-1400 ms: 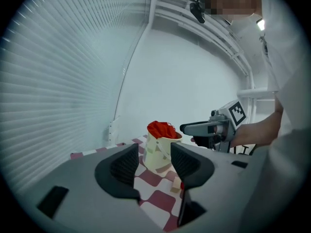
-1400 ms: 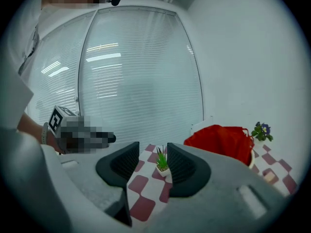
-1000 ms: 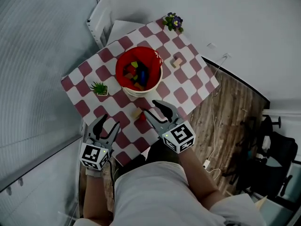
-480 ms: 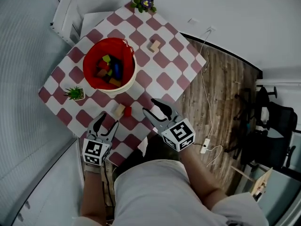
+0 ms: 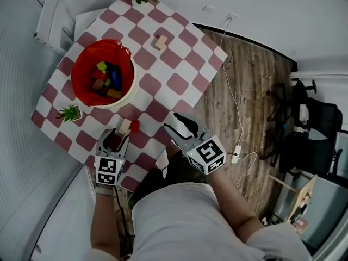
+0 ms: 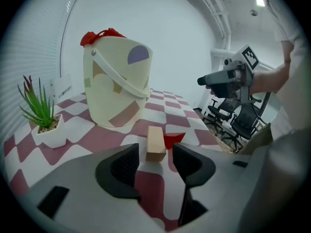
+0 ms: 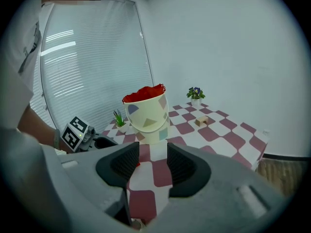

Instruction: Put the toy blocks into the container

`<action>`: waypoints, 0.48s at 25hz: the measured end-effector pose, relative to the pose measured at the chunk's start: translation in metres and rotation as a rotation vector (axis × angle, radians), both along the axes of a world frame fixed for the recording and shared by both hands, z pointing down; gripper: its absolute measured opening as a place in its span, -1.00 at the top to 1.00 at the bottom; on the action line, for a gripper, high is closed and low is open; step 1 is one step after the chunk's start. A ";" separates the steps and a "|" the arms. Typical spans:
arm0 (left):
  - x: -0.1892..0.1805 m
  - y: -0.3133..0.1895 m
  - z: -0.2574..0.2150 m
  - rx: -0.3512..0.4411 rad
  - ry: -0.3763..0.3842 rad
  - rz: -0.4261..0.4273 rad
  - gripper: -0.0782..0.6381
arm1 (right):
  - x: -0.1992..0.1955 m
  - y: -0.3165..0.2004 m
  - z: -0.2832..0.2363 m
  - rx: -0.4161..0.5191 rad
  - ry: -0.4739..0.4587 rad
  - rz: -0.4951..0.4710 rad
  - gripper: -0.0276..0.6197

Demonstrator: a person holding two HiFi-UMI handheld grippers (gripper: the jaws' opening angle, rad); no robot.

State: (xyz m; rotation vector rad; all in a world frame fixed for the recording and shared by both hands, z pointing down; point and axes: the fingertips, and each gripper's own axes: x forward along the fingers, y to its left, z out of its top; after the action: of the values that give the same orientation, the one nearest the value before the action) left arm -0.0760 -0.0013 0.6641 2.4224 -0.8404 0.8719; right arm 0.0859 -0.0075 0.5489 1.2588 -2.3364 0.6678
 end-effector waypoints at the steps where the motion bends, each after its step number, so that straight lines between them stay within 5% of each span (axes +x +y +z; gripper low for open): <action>1: 0.001 -0.001 0.002 0.001 -0.006 0.004 0.20 | 0.003 0.002 0.001 -0.003 0.002 0.007 0.35; 12: 0.008 -0.004 0.014 0.010 -0.044 0.009 0.41 | 0.022 0.009 0.006 -0.021 0.005 0.043 0.35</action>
State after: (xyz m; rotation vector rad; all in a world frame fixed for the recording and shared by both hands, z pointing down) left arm -0.0681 -0.0055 0.6783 2.4259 -0.8524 0.9295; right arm 0.1077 0.0014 0.5553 1.3035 -2.2977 0.7001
